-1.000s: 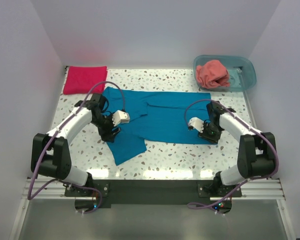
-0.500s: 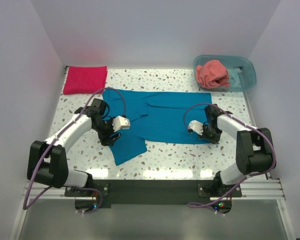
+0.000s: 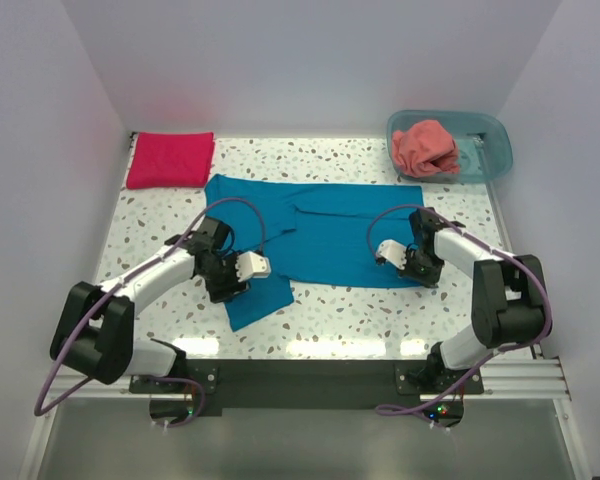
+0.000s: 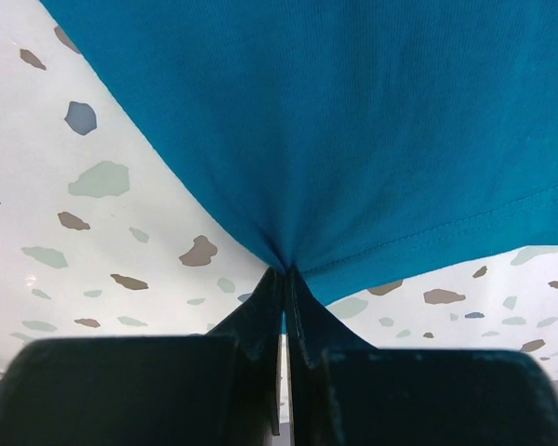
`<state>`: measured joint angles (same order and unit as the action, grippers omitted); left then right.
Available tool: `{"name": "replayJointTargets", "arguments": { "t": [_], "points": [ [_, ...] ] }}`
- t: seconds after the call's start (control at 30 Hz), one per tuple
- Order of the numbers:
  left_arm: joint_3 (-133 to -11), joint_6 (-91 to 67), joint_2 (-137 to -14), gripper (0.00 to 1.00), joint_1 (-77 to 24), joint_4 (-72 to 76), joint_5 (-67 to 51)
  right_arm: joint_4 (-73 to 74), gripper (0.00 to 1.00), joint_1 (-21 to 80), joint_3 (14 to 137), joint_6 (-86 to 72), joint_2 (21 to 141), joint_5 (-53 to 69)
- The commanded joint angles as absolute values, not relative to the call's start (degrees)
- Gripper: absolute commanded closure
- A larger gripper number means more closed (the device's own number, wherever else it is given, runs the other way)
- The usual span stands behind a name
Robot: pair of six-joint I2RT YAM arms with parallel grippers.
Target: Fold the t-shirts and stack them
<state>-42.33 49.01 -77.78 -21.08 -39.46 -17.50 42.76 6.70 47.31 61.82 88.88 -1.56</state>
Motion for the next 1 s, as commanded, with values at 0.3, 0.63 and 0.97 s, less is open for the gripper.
{"name": "replayJointTargets", "arguments": {
  "t": [0.3, 0.63, 0.97],
  "points": [
    [-37.44, 49.39, -82.18, 0.75, -22.68, -35.85, -15.03, 43.24, 1.00, 6.33, 48.60, 60.47, 90.70, 1.14],
    [-44.55, 52.20, -73.04, 1.00, -22.50, -53.93, -20.74, 54.57, 1.00, 5.98, 50.63, 62.05, 82.36, 5.80],
    [-56.15, 54.31, -71.89, 1.00, -16.81, -62.22, -22.67, 61.17, 1.00, 3.17, 53.51, 63.72, 77.69, 7.91]
  ]
}}
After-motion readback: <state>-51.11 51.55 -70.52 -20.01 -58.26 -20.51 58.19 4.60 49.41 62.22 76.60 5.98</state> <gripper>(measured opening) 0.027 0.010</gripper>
